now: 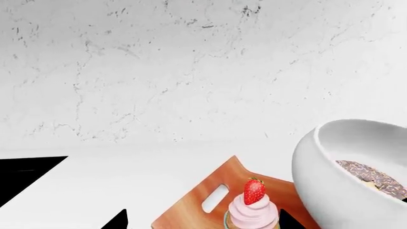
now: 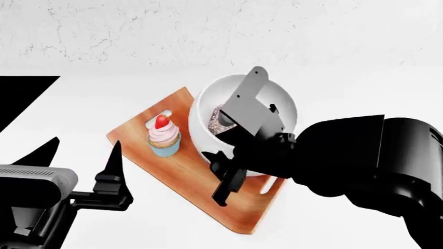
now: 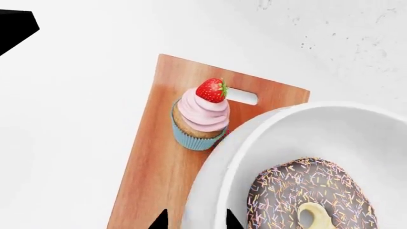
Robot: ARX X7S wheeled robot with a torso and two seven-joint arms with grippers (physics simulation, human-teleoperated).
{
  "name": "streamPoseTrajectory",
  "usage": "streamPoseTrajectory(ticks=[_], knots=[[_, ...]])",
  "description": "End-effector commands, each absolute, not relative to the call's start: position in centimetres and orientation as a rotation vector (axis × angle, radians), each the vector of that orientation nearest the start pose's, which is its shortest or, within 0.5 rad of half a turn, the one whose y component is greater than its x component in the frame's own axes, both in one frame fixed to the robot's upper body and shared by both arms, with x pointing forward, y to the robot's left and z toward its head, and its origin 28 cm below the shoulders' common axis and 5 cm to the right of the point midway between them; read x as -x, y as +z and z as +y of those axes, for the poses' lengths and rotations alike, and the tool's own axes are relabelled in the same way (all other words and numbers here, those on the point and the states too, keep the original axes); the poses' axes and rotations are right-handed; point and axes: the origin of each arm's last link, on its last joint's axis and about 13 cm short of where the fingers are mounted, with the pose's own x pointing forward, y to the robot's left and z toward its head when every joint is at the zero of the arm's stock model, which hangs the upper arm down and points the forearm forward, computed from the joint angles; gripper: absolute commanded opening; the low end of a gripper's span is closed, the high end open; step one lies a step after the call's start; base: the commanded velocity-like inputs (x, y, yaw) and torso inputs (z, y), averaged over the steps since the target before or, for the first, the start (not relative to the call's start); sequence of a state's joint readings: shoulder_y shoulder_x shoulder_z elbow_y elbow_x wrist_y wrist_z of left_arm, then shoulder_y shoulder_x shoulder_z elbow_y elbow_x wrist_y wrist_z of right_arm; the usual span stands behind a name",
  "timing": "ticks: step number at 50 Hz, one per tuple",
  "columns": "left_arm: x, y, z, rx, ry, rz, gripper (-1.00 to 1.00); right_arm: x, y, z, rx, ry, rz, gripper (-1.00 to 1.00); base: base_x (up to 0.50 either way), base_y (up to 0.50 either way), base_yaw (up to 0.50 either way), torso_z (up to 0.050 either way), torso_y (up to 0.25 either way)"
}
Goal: Pick up the bowl with donut and place it on the tray. Pick up the cupcake and place it on the tray.
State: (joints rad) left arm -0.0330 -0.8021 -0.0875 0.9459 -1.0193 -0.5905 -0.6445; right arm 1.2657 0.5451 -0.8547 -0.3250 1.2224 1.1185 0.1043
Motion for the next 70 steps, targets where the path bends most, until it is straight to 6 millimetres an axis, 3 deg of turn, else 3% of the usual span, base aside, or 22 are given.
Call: streamPoseTrajectory(ticks=[1,20,28,49,70], knots=[[-15.2,18.8,25.6,-0.021,-0.058,-0.121,1.00,-27.5,24.9,-7.2,0.468,0.880,0.313,1.00,0.00,0.00,0.00,0.000,0.000],[-15.1,18.7,25.6,-0.015,-0.056,-0.123,1.00,-27.2,26.3,-7.4,0.457,0.862,0.256,1.00,0.00,0.00,0.00,0.000,0.000],[-15.0,18.9,25.6,-0.019,-0.056,-0.128,1.00,-26.6,28.2,-7.7,0.441,0.851,0.183,1.00,0.00,0.00,0.00,0.000,0.000],[-14.3,20.2,25.2,-0.038,-0.072,-0.173,1.00,-22.6,30.0,-9.9,0.347,0.788,0.028,1.00,0.00,0.00,0.00,0.000,0.000],[-12.3,22.1,24.8,-0.080,-0.102,-0.293,1.00,-16.8,27.9,-12.5,0.238,0.686,-0.106,1.00,0.00,0.00,0.00,0.000,0.000]])
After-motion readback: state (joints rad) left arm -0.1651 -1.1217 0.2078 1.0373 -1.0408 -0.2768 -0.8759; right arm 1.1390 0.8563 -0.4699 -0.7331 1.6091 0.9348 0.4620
